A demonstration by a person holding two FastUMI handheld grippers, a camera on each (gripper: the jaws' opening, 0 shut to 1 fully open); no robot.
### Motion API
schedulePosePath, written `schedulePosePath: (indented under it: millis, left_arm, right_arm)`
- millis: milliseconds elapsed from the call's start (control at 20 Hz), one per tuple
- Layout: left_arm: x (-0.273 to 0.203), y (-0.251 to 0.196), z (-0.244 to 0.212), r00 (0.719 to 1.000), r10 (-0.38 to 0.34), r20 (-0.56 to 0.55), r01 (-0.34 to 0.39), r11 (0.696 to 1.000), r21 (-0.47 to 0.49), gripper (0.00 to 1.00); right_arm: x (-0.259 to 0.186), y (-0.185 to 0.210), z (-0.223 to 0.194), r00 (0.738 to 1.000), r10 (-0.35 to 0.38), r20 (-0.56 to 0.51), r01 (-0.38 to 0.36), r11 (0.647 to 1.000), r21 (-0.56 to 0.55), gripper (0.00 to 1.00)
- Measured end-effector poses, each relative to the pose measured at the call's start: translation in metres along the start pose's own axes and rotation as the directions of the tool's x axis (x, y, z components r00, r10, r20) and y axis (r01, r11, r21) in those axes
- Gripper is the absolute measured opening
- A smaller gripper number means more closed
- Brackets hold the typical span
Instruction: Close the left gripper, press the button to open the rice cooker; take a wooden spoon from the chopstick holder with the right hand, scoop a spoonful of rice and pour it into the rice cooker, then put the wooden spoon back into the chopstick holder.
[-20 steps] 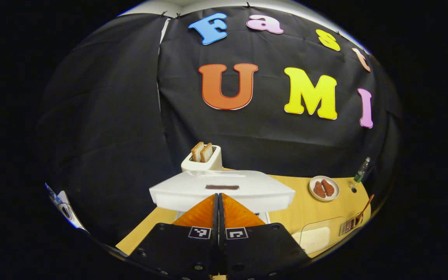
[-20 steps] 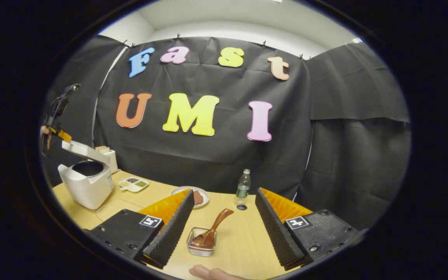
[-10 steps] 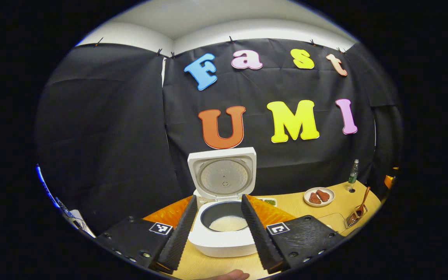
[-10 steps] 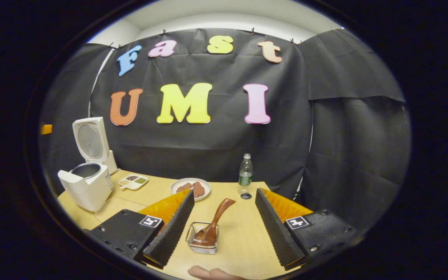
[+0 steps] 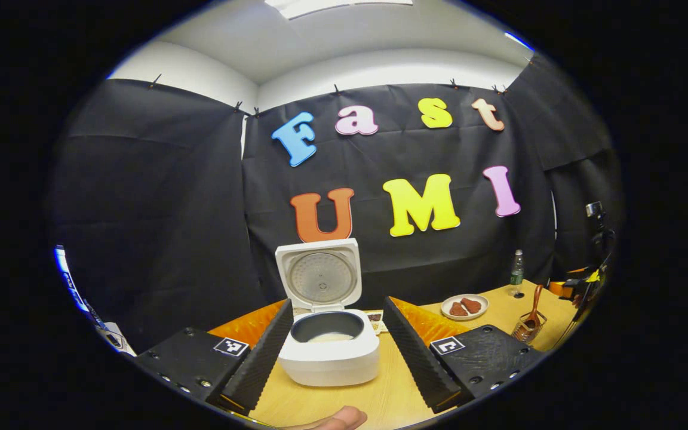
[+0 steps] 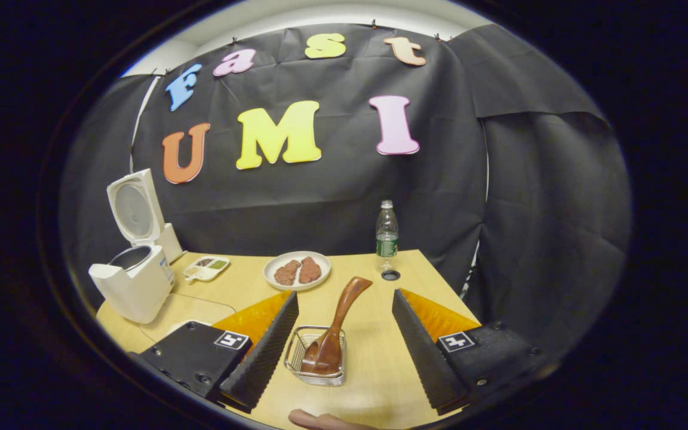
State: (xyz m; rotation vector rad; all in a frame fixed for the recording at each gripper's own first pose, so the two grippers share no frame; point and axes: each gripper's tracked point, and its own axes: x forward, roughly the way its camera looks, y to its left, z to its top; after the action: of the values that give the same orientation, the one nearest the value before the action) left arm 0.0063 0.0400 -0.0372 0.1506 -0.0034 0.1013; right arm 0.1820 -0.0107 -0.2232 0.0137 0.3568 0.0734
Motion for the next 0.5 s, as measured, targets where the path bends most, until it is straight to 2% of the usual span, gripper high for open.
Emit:
schedulePosePath:
  millis: [250,450,500]
  left_arm:
    - [-0.014,-0.026,0.0,0.999,-0.044,0.017,0.044,0.999,-0.003,0.95]
    - [-0.018,-0.028,-0.01,0.999,-0.05,-0.013,0.049,0.997,-0.053,0.95]
    - [-0.016,-0.027,-0.014,0.999,-0.044,-0.028,0.042,0.997,-0.067,1.0]
  right_arm:
    - [0.047,-0.002,-0.036,0.992,-0.004,-0.123,0.009,0.999,0.042,1.0]
    - [0.075,0.001,-0.048,0.985,-0.009,-0.174,0.014,1.0,0.027,0.99]
    - [0.08,0.006,-0.05,0.984,0.013,-0.178,-0.006,0.999,0.042,0.99]
